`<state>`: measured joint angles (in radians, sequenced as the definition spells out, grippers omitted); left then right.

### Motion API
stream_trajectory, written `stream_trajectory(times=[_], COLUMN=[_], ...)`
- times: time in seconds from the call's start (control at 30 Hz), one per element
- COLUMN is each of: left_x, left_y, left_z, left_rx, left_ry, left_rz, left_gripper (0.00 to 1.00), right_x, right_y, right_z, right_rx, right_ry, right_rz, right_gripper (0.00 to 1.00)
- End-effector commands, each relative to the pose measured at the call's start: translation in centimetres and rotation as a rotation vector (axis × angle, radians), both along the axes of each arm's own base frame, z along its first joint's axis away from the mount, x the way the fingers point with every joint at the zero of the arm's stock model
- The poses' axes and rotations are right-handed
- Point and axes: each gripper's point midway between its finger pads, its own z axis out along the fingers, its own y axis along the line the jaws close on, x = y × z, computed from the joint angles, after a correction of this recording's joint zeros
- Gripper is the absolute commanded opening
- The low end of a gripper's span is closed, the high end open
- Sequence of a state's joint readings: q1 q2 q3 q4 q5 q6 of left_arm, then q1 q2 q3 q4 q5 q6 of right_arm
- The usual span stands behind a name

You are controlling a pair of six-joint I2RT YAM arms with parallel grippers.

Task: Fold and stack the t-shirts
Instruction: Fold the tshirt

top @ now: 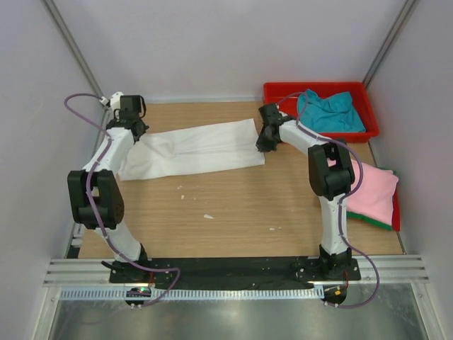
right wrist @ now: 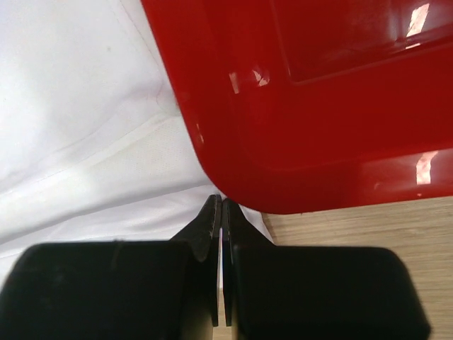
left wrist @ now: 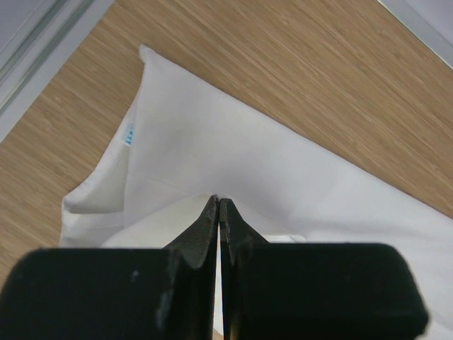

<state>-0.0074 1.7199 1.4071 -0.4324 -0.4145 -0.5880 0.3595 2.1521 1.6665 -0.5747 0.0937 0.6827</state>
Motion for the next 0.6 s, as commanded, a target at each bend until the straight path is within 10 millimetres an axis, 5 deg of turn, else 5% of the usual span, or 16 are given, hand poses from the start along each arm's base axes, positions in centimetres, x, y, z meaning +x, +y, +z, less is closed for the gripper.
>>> stream_trajectory(times=[0.0,0.57], left_x=[2.7,4.4], left_y=[-1.0,0.2], left_z=[2.4,0.2], left_rx=[0.014,0.092], left_ry=[-0.095,-0.032], left_rz=[-0.035,-0.018], left_gripper=[0.00,0.00], right_x=[1.5,3.1], right_y=[-0.1,0.5], right_z=[1.4,2.0], right_rx=[0.008,0.039], right_ry=[-0.046,-0.071], right_rz=[-0.004,-0.005], right_gripper=[0.01,0.01])
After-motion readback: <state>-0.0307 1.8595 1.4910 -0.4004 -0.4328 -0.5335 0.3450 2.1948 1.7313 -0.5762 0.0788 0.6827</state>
